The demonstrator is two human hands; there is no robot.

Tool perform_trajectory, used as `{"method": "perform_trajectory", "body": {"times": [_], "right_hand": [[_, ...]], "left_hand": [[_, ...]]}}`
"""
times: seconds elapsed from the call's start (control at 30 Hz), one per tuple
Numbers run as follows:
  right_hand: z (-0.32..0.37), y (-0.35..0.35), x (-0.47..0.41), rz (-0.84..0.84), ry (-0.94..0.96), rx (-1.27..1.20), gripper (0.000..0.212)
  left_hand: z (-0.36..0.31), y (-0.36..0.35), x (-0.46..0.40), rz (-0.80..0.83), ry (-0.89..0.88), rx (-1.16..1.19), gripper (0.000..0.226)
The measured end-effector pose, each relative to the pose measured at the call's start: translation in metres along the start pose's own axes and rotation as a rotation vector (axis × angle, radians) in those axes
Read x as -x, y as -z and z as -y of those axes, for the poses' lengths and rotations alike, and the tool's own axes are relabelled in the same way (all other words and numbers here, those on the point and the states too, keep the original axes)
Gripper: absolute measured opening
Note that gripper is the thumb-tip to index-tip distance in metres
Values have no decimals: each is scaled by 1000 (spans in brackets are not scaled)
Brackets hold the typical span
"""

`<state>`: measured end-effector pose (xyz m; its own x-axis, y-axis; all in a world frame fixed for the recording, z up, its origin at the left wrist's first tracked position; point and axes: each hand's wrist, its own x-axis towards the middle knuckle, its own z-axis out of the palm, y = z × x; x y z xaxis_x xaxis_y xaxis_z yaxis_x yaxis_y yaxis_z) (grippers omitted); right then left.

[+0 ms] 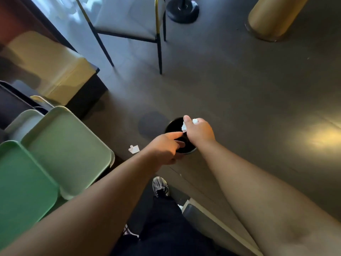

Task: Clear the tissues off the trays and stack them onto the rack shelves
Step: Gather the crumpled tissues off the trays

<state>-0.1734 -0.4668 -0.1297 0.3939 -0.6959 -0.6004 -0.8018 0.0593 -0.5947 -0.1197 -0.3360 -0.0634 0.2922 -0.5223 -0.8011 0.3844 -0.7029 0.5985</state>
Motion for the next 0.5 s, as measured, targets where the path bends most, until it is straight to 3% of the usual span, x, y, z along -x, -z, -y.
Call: {"method": "perform_trajectory", "body": {"times": [0.17,0.27,0.4,0.5], "right_hand": [[4,-2,-40,-24,-198,-130,68],[10,-8,-60,1,-248,-182,93],[-20,-31,-133,58,-305,-150,85],[14,-18,-90,33,-297,-71,105]], "left_hand": [[-4,7,-26,-45,49,-12,58],[-4,17,-43,-82,47,-117,59],[-5,32,-60,-126,53,-234,69],[-8,47,-67,-169,35,-289,69]]}}
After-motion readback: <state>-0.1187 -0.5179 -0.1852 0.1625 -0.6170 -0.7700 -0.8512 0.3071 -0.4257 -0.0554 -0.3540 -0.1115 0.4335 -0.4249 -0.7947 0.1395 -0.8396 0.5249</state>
